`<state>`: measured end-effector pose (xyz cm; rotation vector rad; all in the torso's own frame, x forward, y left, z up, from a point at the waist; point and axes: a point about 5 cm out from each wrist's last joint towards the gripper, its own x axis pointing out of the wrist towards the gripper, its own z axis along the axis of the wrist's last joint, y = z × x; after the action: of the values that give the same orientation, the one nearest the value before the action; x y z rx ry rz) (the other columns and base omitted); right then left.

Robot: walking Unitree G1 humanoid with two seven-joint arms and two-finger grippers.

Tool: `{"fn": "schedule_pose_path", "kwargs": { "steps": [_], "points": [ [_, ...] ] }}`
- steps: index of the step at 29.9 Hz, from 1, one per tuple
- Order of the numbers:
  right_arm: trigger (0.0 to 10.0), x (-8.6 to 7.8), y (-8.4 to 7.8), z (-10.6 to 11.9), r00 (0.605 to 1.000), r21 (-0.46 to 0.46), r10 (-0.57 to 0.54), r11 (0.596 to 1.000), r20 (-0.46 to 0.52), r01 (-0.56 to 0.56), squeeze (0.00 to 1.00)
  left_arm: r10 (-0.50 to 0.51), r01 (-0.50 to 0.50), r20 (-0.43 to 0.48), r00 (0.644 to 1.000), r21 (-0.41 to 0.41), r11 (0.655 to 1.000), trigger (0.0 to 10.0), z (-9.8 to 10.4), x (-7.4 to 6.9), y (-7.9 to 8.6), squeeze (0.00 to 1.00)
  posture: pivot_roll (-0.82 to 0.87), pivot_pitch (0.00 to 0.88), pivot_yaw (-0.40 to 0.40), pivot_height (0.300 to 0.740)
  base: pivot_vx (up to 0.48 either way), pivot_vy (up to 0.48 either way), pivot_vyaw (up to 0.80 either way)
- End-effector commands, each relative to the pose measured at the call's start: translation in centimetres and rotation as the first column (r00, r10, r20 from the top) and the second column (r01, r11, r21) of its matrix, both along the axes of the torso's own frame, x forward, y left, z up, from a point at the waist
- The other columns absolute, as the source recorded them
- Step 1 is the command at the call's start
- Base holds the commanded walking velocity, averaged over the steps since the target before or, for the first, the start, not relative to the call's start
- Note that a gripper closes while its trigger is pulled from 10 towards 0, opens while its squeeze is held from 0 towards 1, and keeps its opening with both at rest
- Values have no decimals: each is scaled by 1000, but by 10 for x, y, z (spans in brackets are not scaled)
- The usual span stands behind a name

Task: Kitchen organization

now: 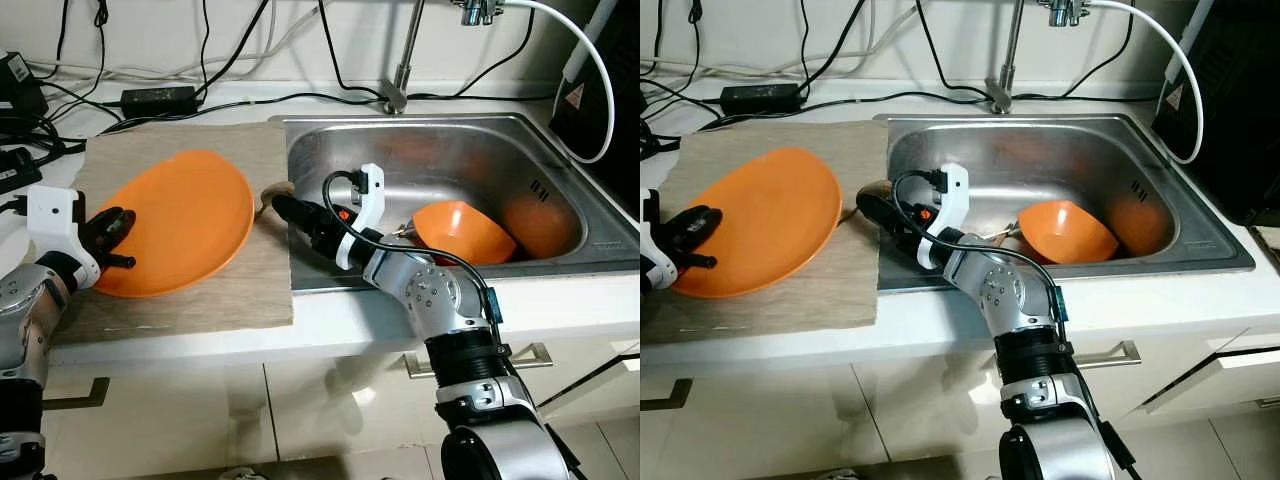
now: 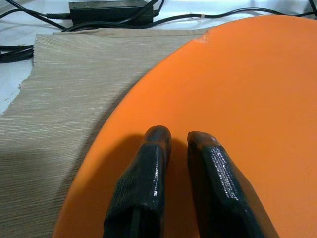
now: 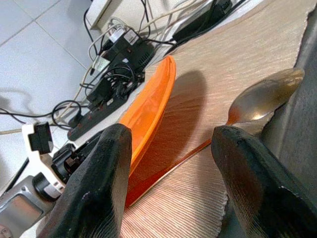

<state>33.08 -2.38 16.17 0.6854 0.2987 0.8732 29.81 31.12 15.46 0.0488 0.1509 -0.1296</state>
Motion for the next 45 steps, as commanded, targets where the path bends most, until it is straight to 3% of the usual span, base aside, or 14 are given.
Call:
{"fn": "schedule_pose_path", "kwargs": {
  "steps": [1, 30, 45],
  "points": [
    [10000, -1, 28, 17, 997, 42, 58, 997, 42, -59, 0, -15, 14, -64, 998, -24, 1000, 10000, -14, -2, -5, 0, 51, 12, -16, 740, 0, 0, 0],
    [10000, 11, 61, 17, 991, -18, 87, 996, 99, -86, 0, -50, 48, -40, 998, -52, 997, 10000, -7, -4, -16, 0, 74, 19, -28, 740, 0, 0, 0],
    [10000, 15, 53, 13, 992, -31, 76, 997, 99, -73, 0, 0, -7, -129, 992, -60, 998, 10000, -37, -17, -5, 0, 58, 11, -37, 740, 0, 0, 0]
  ]
}}
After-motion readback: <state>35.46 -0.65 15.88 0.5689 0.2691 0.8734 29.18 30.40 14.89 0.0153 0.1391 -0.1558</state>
